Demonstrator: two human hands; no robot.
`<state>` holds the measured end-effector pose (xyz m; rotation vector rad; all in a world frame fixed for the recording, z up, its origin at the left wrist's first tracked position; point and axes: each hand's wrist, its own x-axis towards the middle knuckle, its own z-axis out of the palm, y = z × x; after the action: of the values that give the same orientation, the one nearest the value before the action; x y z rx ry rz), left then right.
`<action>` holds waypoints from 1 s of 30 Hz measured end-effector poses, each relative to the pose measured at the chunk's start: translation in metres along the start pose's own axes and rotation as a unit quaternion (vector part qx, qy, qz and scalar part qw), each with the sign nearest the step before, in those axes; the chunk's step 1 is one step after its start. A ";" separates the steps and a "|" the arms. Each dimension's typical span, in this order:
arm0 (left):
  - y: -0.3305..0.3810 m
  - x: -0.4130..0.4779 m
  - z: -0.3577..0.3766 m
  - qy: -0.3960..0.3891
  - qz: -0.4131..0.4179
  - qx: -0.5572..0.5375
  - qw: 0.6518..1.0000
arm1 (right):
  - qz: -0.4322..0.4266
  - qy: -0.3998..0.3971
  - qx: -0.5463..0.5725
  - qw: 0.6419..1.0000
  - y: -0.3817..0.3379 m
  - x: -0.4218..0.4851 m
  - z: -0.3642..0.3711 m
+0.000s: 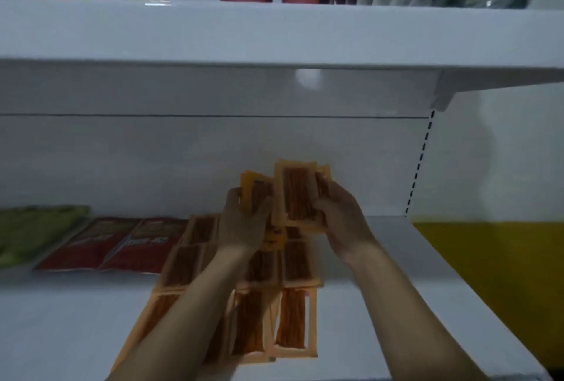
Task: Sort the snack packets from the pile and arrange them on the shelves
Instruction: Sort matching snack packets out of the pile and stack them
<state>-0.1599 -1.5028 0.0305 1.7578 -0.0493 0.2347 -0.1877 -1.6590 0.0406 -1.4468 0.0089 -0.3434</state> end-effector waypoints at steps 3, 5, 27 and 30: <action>0.006 -0.010 0.014 0.031 -0.017 -0.018 0.999 | 0.013 -0.007 -0.074 0.997 0.016 0.015 0.011; 0.009 -0.015 0.021 0.039 -0.038 -0.027 0.998 | 0.030 -0.009 -0.132 0.991 0.028 0.022 0.016; -0.002 -0.051 -0.010 -0.012 -0.053 -0.187 0.981 | 0.019 -0.018 -0.087 0.996 0.024 -0.007 0.042; -0.003 -0.048 -0.022 -0.027 -0.039 -0.174 0.984 | 0.009 0.006 -0.113 0.993 0.022 -0.011 0.049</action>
<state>-0.2091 -1.4857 0.0227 1.4133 -0.0580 0.1129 -0.1825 -1.6072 0.0234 -1.6684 0.0730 -0.3448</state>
